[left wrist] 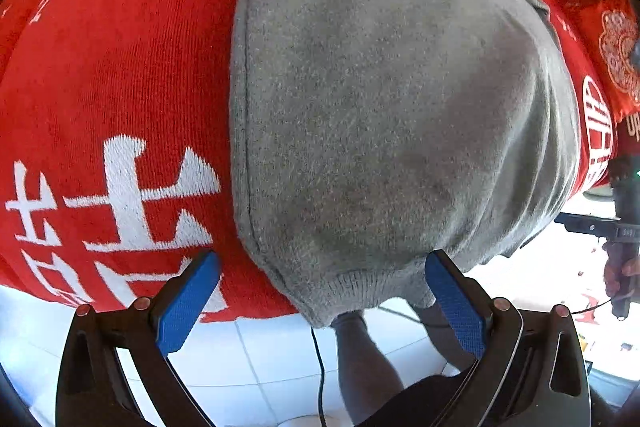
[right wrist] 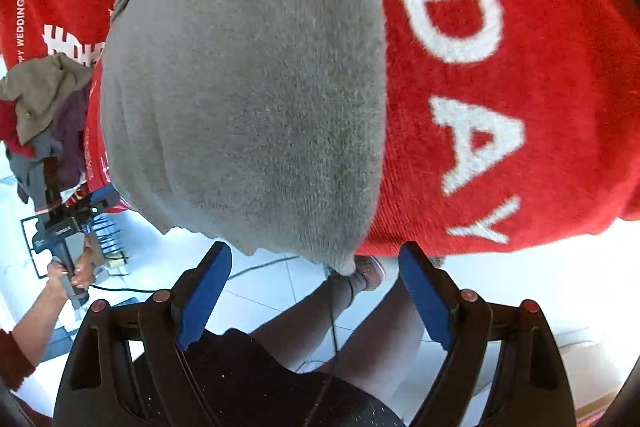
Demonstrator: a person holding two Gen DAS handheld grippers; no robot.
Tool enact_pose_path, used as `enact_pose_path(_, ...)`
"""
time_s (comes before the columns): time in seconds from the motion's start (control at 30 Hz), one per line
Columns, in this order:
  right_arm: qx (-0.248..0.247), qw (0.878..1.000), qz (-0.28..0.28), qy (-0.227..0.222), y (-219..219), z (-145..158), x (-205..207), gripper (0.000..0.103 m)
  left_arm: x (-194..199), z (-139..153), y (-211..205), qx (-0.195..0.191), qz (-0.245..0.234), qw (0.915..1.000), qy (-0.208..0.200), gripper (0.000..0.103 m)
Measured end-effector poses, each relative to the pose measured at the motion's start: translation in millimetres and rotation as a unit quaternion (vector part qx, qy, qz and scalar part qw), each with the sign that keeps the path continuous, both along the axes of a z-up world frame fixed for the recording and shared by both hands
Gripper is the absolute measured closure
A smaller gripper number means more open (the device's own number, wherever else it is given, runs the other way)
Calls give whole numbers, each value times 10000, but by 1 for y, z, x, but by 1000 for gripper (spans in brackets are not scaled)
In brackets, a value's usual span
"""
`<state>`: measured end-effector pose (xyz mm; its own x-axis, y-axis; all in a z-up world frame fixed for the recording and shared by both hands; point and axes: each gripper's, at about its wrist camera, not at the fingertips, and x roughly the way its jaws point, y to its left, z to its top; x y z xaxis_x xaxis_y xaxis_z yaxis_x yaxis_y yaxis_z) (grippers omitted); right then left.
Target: Fold small clothes
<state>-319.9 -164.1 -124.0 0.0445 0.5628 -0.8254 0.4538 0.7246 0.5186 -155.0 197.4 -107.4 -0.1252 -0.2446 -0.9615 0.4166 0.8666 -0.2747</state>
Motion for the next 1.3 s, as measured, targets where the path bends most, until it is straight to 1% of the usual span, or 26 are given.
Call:
enact_pose_path(0.03,44,10000,-14,3,0,-2,2,14,-1,0,0,-18,3,10000,-5,1)
enact_pose_path(0.1,184,9998,9,24,5,-6,5,14,-2,3,-2,-256,8,9996,119,1)
enact_pose_path(0.13,254,9997,38,-11,7,-5,4,14,-5,5,-6,-464,2,9986,249,1)
enact_pose_path(0.17,353,9993,59,-88,8,-3,4,14,-7,7,-10,-532,-28,9982,273,1)
enact_pose_path(0.27,618,9975,-35,-336,10,5,6,14,-12,7,-25,-520,-260,9981,196,1)
enact_pose_path(0.33,606,9976,-66,-326,12,-1,8,14,-14,5,-28,-521,-264,9981,172,1)
enact_pose_path(0.47,997,9946,-123,-243,13,-22,2,14,-13,5,-27,-579,-293,9978,151,1)
enact_pose_path(0.57,1112,9932,-259,-231,14,-24,0,15,-11,6,-28,-683,-223,9971,240,2)
enact_pose_path(0.6,1234,9910,-458,-244,12,-25,-2,18,-11,6,-31,-757,-213,9965,277,9)
enact_pose_path(0.63,1340,9885,-645,-254,14,-25,-3,29,-11,8,-34,-797,-215,9961,304,13)
enact_pose_path(0.67,1413,9861,-846,-215,12,-25,-5,52,-10,9,-37,-779,-248,9961,328,19)
enact_pose_path(0.7,1462,9836,-1049,-132,8,-26,-8,68,-10,8,-39,-703,-285,9966,311,24)
enact_pose_path(0.73,1465,9822,-1172,-70,5,-26,-13,88,-10,6,-40,-651,-309,9970,297,28)
enact_pose_path(0.77,1444,9812,-1284,-15,3,-27,-16,88,-9,5,-39,-569,-326,9975,267,36)
enact_pose_path(0.8,1423,9814,-1285,-17,4,-27,-16,88,-7,6,-37,-529,-319,9978,258,48)
enact_pose_path(0.83,1401,9820,-1268,-45,4,-25,-17,89,-6,6,-34,-508,-317,9979,265,57)
enact_pose_path(0.87,1447,9811,-1282,-123,6,-20,-16,89,-3,7,-29,-536,-283,9976,331,73)
enact_pose_path(0.93,1605,9769,-1374,-324,8,-10,-16,89,2,7,-19,-709,-134,9960,520,75)
enact_pose_path(0.97,1670,9746,-1423,-439,9,-4,-15,89,5,8,-15,-753,-60,9956,555,79)
enact_pose_path(1.03,1629,9748,-1441,-487,8,2,-14,89,2,8,-15,-644,-105,9967,473,79)
enact_pose_path(1.07,1568,9764,-1416,-439,10,1,-13,85,-1,8,-17,-528,-157,9977,392,78)
enact_pose_path(1.13,1481,9787,-1403,-238,13,-7,-12,81,-8,4,-19,-388,-243,9982,389,61)
enact_pose_path(1.17,1458,9793,-1398,-124,15,-11,-12,70,-11,3,-21,-383,-245,9981,421,35)
enact_pose_path(1.2,1408,9807,-1360,-7,13,-16,-14,62,-14,3,-21,-434,-236,9980,394,20)
enact_pose_path(1.23,1366,9819,-1308,31,11,-18,-13,47,-17,4,-21,-442,-247,9982,330,18)
enact_pose_path(1.3,1363,9835,-1186,27,15,-22,-12,47,-20,3,-23,-436,-393,9979,264,18)
